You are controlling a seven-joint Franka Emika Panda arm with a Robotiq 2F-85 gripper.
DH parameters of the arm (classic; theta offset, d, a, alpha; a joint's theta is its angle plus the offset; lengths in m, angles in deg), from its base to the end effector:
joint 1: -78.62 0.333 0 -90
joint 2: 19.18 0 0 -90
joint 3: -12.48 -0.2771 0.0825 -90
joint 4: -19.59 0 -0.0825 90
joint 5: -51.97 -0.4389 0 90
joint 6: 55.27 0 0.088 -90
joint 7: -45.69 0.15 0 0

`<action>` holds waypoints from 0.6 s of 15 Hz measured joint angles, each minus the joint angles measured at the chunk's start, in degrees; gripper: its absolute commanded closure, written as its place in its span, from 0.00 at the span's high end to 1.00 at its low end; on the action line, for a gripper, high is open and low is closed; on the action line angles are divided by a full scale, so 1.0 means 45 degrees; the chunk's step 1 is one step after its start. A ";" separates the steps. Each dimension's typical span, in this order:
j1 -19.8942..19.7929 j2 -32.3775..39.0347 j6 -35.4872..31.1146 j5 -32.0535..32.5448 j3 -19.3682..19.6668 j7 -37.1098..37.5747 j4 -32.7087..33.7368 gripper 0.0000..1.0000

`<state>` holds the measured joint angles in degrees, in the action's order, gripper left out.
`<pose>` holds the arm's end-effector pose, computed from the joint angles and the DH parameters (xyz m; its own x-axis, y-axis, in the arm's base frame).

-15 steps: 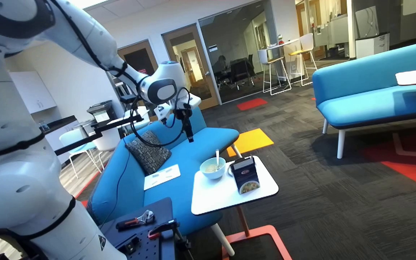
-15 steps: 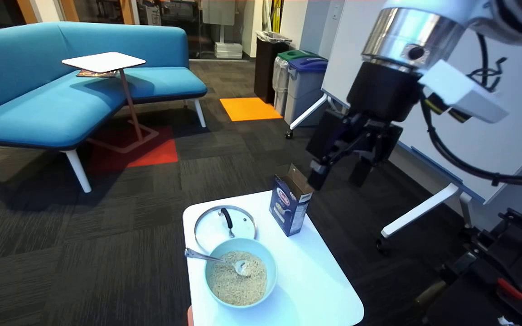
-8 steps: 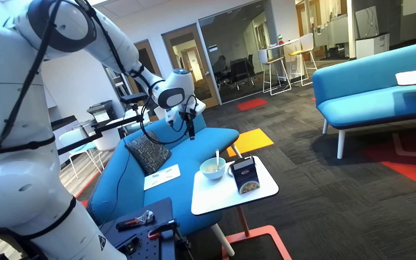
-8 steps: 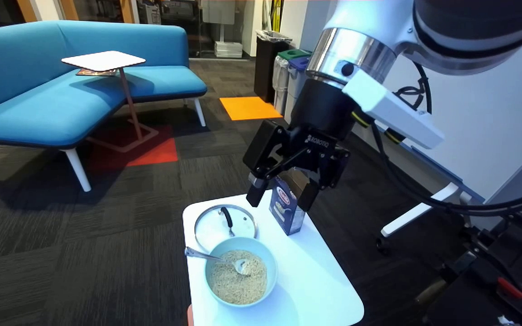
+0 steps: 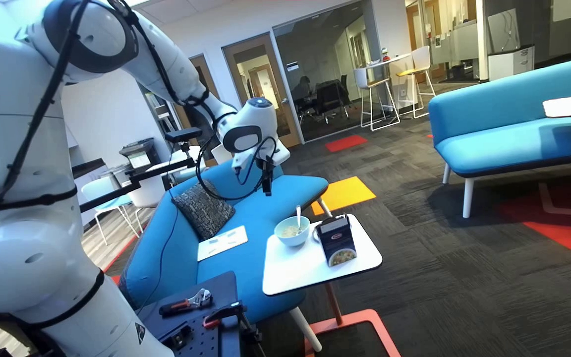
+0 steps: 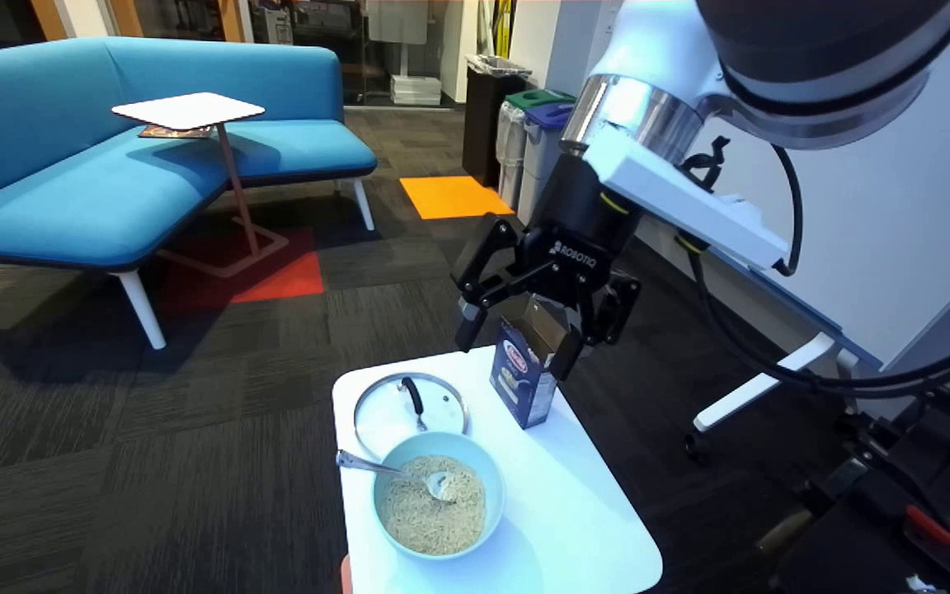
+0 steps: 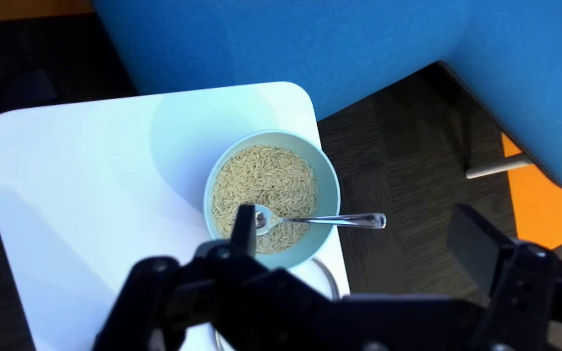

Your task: Use the spoon to stir the contents in the blue bowl

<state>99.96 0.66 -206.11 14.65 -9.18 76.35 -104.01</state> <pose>0.4397 0.4232 0.1394 0.9180 -0.2989 -0.2606 -0.3834 -0.8370 -0.3905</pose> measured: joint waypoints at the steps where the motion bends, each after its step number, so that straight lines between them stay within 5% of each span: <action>1: -0.0001 0.0200 0.0000 -0.0277 0.0143 0.0225 0.0027 1.00; 9: -0.0079 0.3348 0.0009 -0.5074 0.0066 -0.0250 0.2056 1.00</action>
<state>99.60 15.73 -206.07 -8.19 -8.88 75.23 -94.76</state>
